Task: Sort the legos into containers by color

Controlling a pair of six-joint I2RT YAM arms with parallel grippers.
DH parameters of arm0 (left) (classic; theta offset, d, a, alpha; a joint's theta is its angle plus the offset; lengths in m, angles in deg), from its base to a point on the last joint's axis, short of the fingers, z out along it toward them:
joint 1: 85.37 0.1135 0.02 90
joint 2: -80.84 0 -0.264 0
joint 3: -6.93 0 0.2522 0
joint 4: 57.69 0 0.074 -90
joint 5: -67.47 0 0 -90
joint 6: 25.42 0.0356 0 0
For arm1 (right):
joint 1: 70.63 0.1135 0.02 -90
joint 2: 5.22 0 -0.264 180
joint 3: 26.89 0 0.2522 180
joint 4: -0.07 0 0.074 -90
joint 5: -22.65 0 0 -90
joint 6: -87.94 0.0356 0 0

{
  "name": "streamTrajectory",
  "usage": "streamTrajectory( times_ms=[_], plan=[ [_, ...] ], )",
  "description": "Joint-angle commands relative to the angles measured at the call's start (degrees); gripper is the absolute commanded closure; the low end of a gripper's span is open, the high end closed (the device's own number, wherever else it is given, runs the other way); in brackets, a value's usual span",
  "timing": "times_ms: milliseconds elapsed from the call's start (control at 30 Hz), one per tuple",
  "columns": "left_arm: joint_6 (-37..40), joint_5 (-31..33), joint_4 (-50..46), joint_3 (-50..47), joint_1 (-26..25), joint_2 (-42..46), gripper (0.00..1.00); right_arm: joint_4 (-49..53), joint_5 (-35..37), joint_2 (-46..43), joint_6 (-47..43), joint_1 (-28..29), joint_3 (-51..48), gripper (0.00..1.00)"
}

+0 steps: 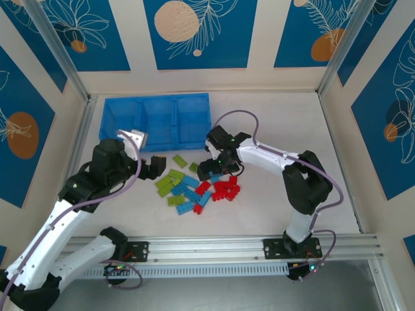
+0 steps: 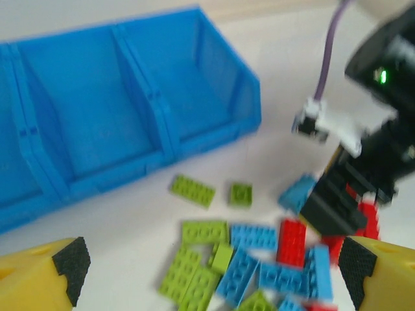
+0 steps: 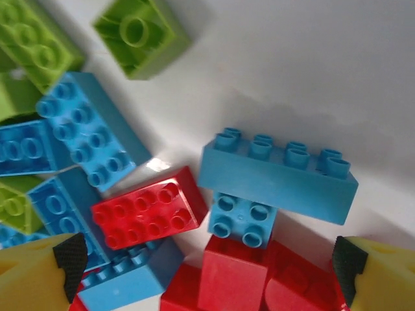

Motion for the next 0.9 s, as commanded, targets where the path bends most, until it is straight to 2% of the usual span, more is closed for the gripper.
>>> streamTrajectory(
  times_ms=[0,333,667,867],
  plan=[
    [6.55,-3.00,-10.82,-0.22,-0.45,-1.70,0.00,1.25,0.01,1.62,0.17,0.45,1.67,0.01],
    [9.84,-5.23,-1.75,-4.92,-0.39,-5.93,0.00,0.69,9.65,7.23,0.11,1.04,5.83,0.02],
    [10.81,-5.77,1.07,-7.71,-0.40,-5.21,0.00,-1.42,5.59,10.58,-3.75,1.30,6.07,0.01],
    [10.90,-7.70,1.77,-9.17,-0.33,-4.01,0.00,-3.81,5.90,11.40,-7.19,0.38,5.85,0.13]
  ],
)
